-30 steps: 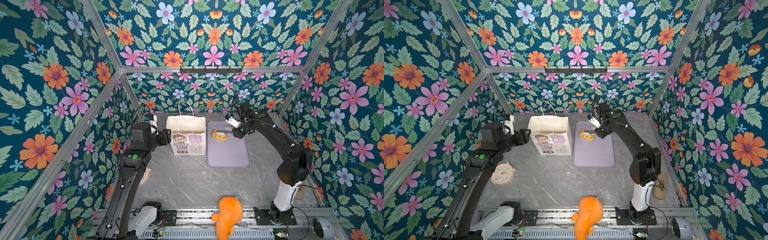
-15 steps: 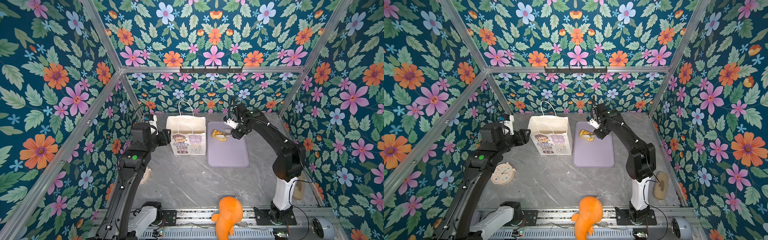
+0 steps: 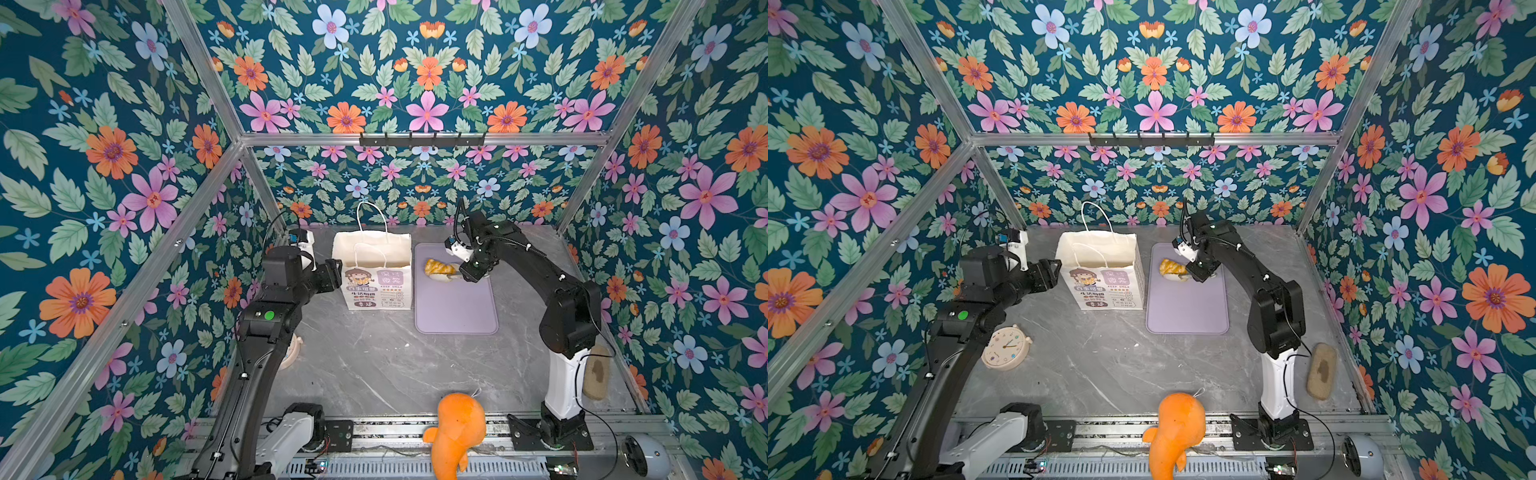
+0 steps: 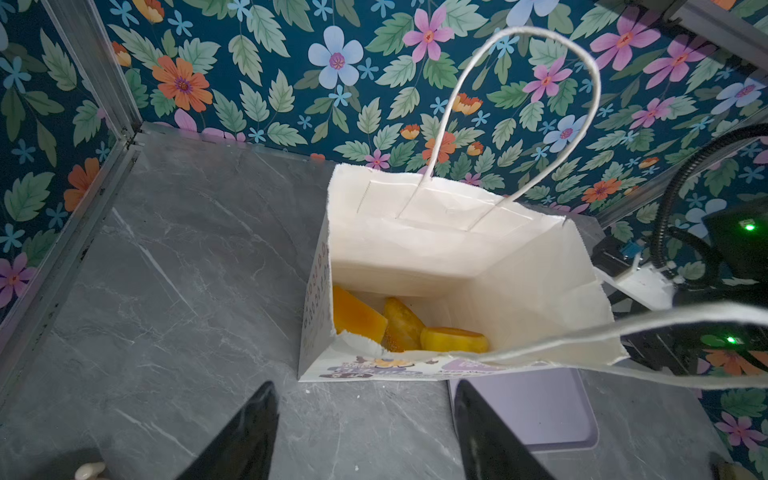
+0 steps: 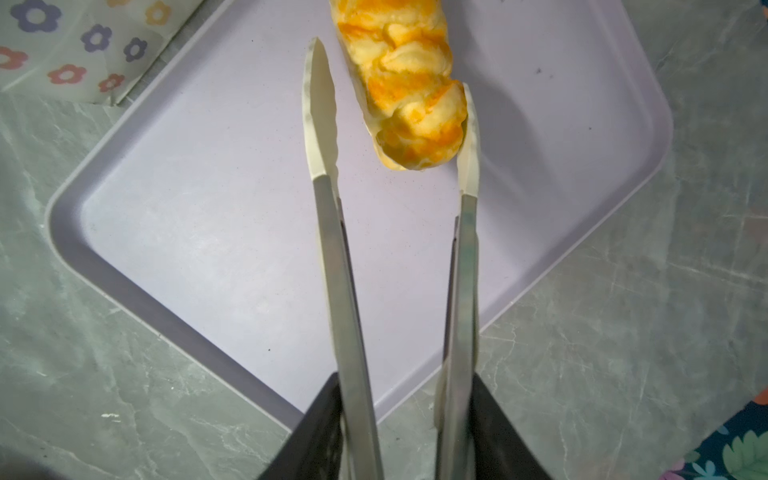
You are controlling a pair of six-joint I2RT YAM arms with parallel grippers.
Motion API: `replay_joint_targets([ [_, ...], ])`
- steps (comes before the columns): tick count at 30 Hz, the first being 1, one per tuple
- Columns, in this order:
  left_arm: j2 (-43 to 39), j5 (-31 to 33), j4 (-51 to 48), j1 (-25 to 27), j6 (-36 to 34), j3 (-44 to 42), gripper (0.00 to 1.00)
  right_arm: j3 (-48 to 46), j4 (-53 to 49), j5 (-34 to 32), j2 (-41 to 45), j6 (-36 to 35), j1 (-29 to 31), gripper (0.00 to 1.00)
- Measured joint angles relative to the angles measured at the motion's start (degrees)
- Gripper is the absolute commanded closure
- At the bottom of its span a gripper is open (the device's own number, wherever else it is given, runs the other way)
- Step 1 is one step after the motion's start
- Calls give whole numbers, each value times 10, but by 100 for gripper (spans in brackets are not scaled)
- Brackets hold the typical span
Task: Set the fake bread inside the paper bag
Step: 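Squeeze the tongs shut on the braided pastry with the right gripper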
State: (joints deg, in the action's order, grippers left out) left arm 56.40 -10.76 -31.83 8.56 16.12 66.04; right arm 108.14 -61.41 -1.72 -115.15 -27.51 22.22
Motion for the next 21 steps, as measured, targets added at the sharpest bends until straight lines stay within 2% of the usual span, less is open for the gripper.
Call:
replay_joint_targets([
  [21,5,-2,-1,0,0,5,32,6,-6,11,10,4,1,69],
])
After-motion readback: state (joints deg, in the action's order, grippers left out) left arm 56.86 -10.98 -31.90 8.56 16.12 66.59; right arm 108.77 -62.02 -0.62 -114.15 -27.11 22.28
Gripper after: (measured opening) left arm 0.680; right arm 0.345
